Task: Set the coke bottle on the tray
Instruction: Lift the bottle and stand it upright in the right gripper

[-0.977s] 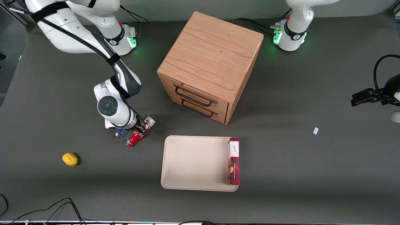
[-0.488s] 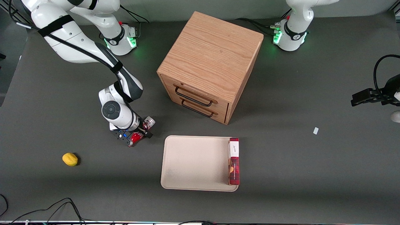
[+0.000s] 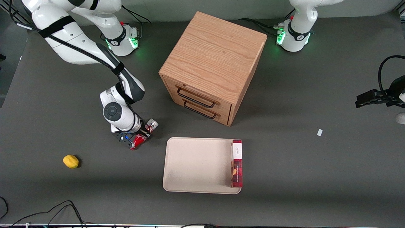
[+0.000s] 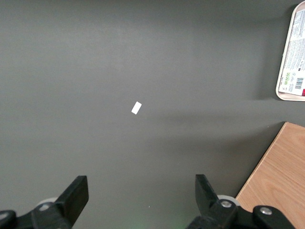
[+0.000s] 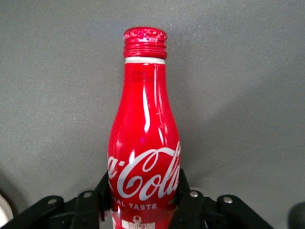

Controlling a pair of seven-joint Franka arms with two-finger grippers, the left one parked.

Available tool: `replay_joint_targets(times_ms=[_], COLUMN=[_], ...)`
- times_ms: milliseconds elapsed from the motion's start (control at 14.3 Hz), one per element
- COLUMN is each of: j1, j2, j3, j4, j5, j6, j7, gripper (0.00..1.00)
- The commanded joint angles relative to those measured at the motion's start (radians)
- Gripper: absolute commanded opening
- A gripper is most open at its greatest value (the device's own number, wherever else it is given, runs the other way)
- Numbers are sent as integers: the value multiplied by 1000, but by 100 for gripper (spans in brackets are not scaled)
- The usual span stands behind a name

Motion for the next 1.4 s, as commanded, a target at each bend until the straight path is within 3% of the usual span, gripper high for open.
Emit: replay_joint_targets(times_ms=[0, 209, 767, 1047, 1326], j1=[1, 8, 13, 42, 87], j2=[-13, -29, -1, 52, 160], j3=[2, 8, 105, 126, 140], j4=[15, 76, 513, 726, 909], j5=[-36, -37, -28, -30, -30], j6=[2, -62, -537, -643, -634], j7=[25, 17, -107, -440, -648], gripper=[26, 20, 15, 15, 15])
